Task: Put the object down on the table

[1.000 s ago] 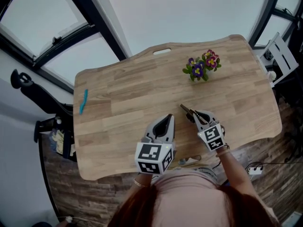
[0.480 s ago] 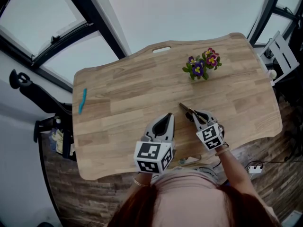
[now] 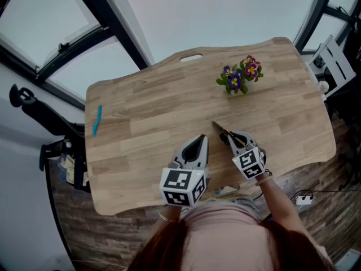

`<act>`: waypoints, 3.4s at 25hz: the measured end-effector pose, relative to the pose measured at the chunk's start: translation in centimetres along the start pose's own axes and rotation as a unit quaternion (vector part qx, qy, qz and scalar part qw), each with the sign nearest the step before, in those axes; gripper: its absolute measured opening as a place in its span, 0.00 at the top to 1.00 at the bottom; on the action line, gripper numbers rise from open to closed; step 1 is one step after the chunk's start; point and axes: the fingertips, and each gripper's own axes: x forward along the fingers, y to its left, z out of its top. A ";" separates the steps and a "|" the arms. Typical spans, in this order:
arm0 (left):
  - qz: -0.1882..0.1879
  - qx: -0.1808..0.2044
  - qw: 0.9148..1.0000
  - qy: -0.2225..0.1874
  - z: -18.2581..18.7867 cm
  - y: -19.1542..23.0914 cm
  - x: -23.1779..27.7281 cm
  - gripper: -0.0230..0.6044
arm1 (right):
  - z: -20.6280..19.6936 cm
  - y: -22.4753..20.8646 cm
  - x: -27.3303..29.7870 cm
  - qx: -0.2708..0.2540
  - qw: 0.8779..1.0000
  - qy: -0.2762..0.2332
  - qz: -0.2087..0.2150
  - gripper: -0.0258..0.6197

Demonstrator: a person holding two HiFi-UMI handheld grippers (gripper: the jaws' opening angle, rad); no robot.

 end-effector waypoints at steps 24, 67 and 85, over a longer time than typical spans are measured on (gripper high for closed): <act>-0.001 -0.003 1.000 0.002 -0.7 -0.2 -0.4 0.96 | -0.1 2.1 0.5 -0.011 0.999 0.008 0.033 0.93; -0.017 0.018 1.000 -0.006 -0.7 -2.2 -1.2 0.96 | -1.1 3.6 1.1 0.019 0.998 0.020 0.050 0.81; 0.007 0.029 0.999 -0.019 -0.4 -3.3 -2.6 0.96 | 2.5 2.3 -4.2 0.062 0.996 -0.052 0.032 0.82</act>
